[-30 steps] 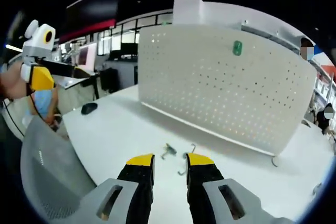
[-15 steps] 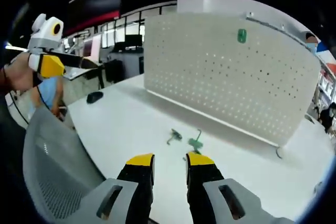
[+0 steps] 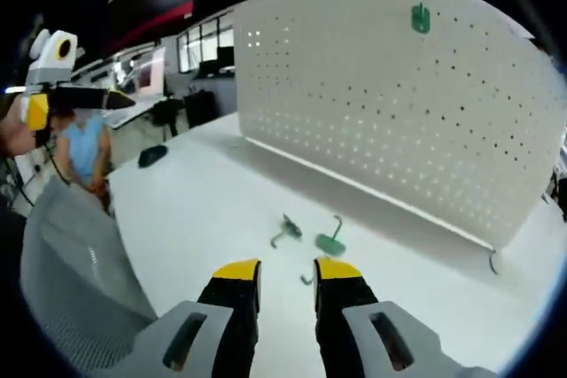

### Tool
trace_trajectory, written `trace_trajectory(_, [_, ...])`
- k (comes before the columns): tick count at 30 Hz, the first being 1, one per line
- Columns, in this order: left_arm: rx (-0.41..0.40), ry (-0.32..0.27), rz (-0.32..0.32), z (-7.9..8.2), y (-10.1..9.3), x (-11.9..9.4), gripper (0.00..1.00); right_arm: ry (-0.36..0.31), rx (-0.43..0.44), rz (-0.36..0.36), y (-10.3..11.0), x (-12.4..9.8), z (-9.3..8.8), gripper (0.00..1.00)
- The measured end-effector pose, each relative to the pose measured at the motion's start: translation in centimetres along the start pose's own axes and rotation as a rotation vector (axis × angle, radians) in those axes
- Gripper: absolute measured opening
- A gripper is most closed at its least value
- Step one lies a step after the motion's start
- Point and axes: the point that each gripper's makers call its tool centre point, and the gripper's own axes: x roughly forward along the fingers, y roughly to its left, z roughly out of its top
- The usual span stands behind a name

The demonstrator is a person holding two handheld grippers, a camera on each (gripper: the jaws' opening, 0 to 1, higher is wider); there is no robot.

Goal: Insert the hook assembly into the mounting plate slot until the hook locks in place.

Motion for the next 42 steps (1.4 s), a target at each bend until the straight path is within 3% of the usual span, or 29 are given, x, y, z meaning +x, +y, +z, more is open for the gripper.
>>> trace_trajectory(19, [-0.02,0.033,-0.009,-0.4,0.2,1.4,1.0,0.092,-0.04,0.026,-5.0,7.4,0.1,0.22])
trace_trajectory(33, [-0.05,0.031,0.003,-0.5,0.6,1.7,1.0,0.174,-0.092,0.105,-5.8,10.5,-0.9,0.22])
trace_trajectory(42, [-0.069,0.037,0.005,-0.7,0.8,1.7,1.0,0.205,-0.097,0.143,-5.8,11.3,-0.9,0.19])
